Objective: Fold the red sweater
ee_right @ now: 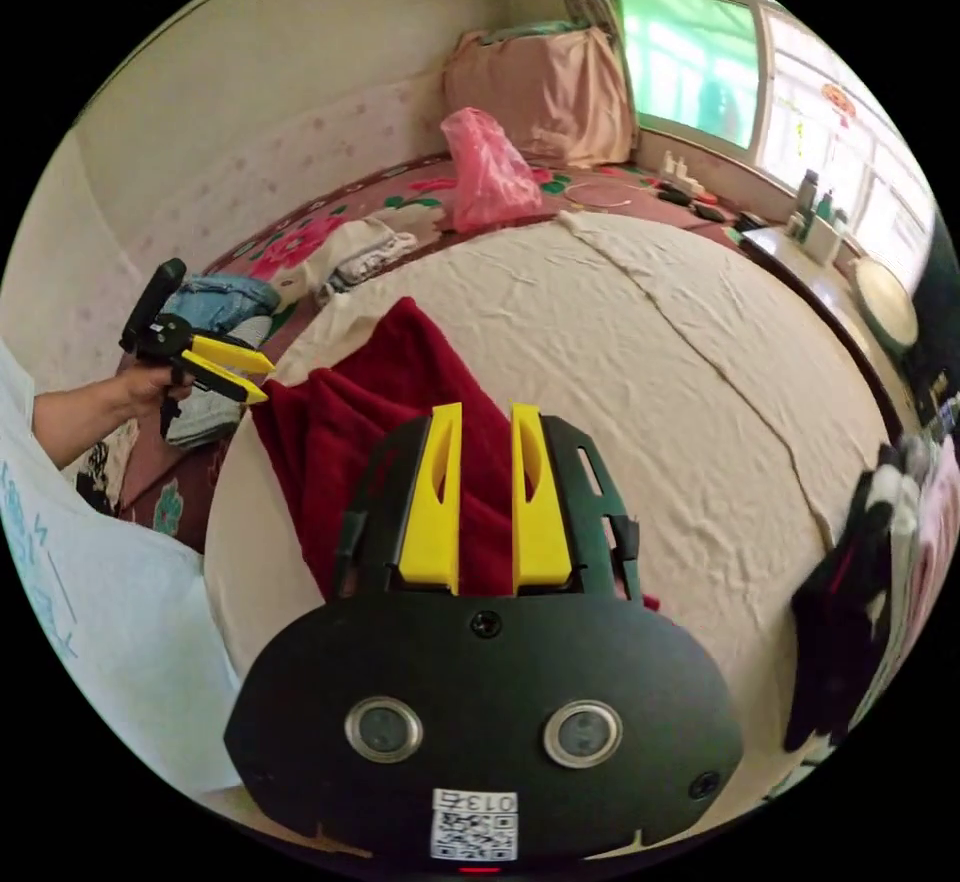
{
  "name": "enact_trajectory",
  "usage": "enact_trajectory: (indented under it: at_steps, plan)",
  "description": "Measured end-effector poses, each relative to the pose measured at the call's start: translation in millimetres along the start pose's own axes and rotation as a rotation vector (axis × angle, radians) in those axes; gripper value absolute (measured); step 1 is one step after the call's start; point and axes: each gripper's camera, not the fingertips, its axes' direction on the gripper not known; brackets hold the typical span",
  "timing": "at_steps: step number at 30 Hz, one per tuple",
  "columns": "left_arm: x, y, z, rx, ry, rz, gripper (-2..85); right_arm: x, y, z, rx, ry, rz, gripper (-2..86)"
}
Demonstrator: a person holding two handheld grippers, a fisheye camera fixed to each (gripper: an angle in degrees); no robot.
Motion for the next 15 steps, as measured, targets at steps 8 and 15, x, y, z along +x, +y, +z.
enact_trajectory:
  at_steps: [8, 15]
  plan:
    - [-42.5, 29.9, 8.7, -0.038, 0.043, -0.129, 15.7, -59.3, -161.1, 132.6, -0.246, -0.199, -0.37, 8.4]
    - [-69.6, 42.8, 21.0, -0.002, 0.192, -0.24, 15.0, -71.9, -213.0, 194.5, -0.426, -0.22, -0.455, 9.4]
